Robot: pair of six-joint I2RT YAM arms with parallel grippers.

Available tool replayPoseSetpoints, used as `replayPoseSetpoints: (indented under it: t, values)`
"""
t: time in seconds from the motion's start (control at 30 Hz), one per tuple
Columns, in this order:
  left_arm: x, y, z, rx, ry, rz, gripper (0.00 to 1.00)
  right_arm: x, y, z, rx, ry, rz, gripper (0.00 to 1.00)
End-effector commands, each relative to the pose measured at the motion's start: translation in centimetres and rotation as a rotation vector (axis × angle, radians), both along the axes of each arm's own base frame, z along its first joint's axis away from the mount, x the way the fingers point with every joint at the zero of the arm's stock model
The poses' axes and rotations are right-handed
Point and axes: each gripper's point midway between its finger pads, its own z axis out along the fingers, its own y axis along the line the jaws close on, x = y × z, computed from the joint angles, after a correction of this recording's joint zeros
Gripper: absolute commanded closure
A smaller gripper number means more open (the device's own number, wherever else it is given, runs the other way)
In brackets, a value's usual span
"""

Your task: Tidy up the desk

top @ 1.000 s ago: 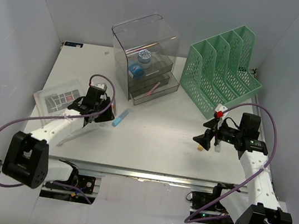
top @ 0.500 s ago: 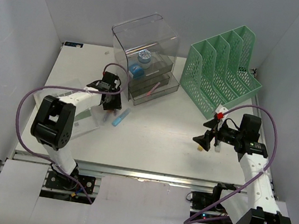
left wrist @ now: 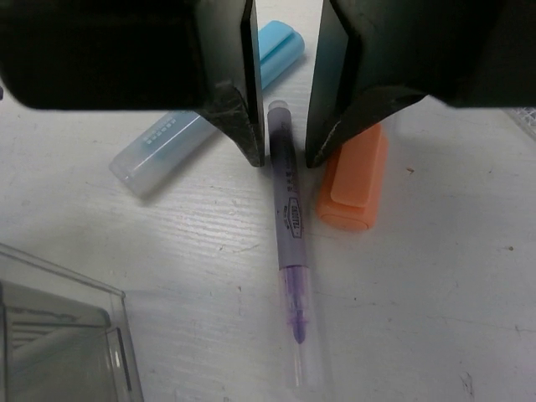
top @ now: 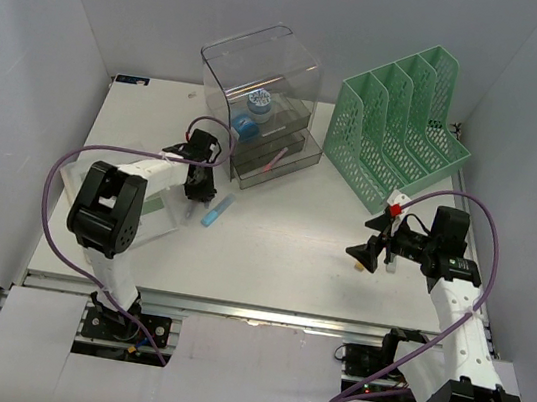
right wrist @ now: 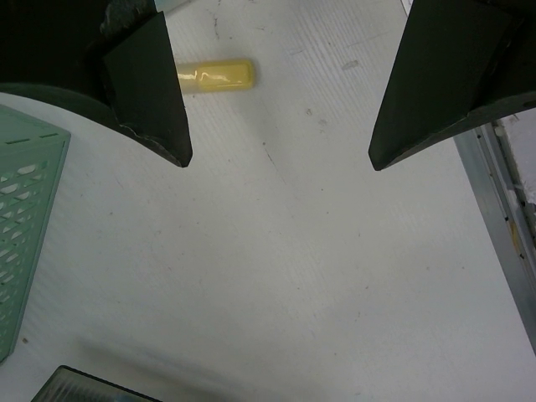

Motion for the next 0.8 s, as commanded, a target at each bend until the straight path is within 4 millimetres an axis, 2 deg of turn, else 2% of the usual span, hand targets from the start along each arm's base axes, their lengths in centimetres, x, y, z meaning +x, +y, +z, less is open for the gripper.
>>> replayPoseSetpoints:
  t: [0.0, 0.17, 0.27, 0.4, 0.43, 0.53, 0.63, 0.7, 0.77]
  values:
    - [0.6, 0.4, -0.4, 0.018, 0.005, 0.025, 0.70, -0.3, 0.4, 0.6, 0.020, -0.027, 0.024, 0.07]
    - [0.5, 0.6, -0.5, 0.021, 0.003, 0.038, 0.80, -0.3, 0.4, 0.6, 0.020, -0.028, 0.023, 0.07]
    - [0.5, 0.9, 0.6, 0.024, -0.034, 0.048, 0.87, -0.4, 0.4, 0.6, 0.021, -0.030, 0.024, 0.07]
    - [0.7, 0.7, 3.8, -0.010, -0.123, 0.046, 0.92, -0.5, 0.5, 0.6, 0.023, -0.029, 0.029, 0.07]
    - [0.6, 0.6, 6.0, -0.036, -0.179, 0.047, 0.96, -0.6, 0.5, 0.6, 0.024, -0.029, 0.031, 0.07]
    - [-1.0, 0.8, 8.6, -0.080, -0.261, 0.050, 1.00, -0.7, 0.5, 0.5, 0.026, -0.027, 0.035, 0.07]
    - [-4.1, 1.0, 11.4, -0.155, -0.375, 0.035, 1.00, -0.8, 0.6, 0.5, 0.030, -0.028, 0.043, 0.07]
    - [-5.7, 0.6, 14.4, -0.230, -0.479, 0.005, 1.00, -0.7, 0.6, 0.3, 0.029, -0.021, 0.048, 0.07]
    - [-7.7, 0.0, 14.5, -0.277, -0.515, -0.045, 1.00, -0.5, 0.6, -0.1, 0.028, 0.002, 0.049, 0.07]
